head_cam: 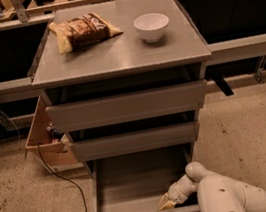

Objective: Open bottom drawer

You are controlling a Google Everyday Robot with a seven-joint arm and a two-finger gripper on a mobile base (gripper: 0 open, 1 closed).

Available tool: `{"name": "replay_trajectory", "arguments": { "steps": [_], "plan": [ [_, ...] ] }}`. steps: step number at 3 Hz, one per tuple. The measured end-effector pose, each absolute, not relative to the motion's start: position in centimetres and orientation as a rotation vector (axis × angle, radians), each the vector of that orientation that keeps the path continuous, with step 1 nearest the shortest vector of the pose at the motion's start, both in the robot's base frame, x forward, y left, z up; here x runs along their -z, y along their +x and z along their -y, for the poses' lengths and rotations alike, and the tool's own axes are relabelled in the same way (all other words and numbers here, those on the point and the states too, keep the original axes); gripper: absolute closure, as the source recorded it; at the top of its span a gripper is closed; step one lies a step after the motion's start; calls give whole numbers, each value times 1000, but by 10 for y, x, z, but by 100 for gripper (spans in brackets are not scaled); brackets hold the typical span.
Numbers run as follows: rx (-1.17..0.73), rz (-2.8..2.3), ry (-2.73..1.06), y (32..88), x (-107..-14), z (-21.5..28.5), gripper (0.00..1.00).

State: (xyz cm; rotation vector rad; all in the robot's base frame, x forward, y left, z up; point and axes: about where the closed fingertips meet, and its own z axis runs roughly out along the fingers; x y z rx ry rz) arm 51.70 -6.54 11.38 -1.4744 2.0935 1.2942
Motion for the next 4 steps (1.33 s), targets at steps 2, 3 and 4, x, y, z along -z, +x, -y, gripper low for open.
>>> {"name": "replay_trajectory", "arguments": {
  "steps": [2, 3, 4],
  "plan": [
    [-1344, -2089, -1487, 500, -113, 63, 100],
    [-1352, -2080, -1572, 479, -114, 68, 100],
    [-1352, -2080, -1572, 481, -114, 68, 100]
  ]
}}
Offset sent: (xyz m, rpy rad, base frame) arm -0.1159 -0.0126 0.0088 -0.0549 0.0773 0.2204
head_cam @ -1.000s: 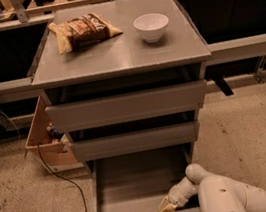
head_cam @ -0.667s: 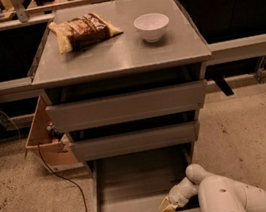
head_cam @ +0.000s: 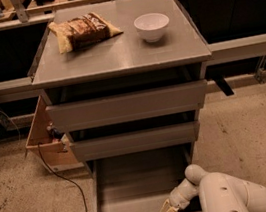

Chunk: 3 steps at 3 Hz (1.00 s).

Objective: Open bottom drawer

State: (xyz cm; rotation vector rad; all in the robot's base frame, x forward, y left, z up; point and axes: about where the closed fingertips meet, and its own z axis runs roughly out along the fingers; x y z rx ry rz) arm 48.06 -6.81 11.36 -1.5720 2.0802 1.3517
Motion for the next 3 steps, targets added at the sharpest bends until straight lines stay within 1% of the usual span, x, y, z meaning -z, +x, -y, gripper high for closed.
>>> {"name": "replay_trajectory", "arguments": {
  "steps": [1, 2, 3],
  "plan": [
    [-1376, -2076, -1626, 464, -113, 71, 100],
    [-1376, -2076, -1626, 464, -113, 71, 100],
    [-1418, -2070, -1695, 443, -114, 72, 100]
  ]
}}
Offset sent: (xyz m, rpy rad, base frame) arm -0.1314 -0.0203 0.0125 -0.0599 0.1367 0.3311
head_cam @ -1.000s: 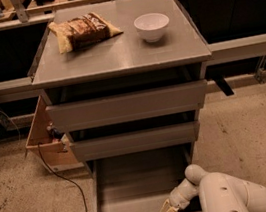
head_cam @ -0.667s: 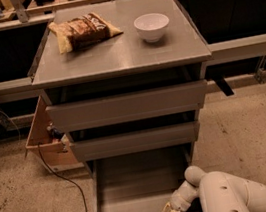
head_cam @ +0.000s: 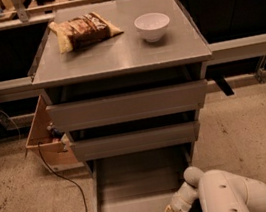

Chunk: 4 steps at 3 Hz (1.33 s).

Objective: Open bottom drawer

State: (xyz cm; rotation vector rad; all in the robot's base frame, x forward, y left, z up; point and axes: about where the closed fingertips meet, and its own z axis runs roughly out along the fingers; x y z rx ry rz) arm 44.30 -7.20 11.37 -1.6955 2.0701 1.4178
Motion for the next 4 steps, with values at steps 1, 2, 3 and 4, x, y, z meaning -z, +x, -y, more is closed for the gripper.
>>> {"name": "replay_trajectory", "arguments": {
  "steps": [1, 2, 3, 4],
  "plan": [
    [-1367, -2051, -1759, 441, -119, 80, 100],
    [-1311, -2035, -1754, 431, -122, 84, 100],
    [-1127, -2008, -1644, 465, -133, 108, 100],
    [-995, -1996, -1559, 497, -144, 136, 100]
  ]
}}
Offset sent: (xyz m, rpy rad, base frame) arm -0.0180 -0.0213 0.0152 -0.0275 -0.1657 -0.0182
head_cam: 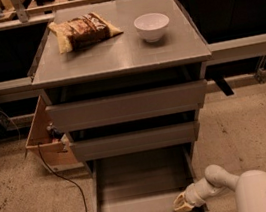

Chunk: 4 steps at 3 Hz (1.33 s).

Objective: Open bottom drawer

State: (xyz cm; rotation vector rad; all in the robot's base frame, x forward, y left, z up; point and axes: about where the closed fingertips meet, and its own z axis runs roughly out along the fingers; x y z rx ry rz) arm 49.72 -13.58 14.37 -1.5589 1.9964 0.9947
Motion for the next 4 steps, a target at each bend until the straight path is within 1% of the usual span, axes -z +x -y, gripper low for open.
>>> {"name": "replay_trajectory", "arguments": {
  "steps": [2, 3, 4],
  "plan": [
    [-683, -1993, -1530, 555, -212, 199, 100],
    [-519, -1976, -1558, 574, -278, 220, 100],
    [-514, -1971, -1562, 577, -283, 220, 100]
  ]
}}
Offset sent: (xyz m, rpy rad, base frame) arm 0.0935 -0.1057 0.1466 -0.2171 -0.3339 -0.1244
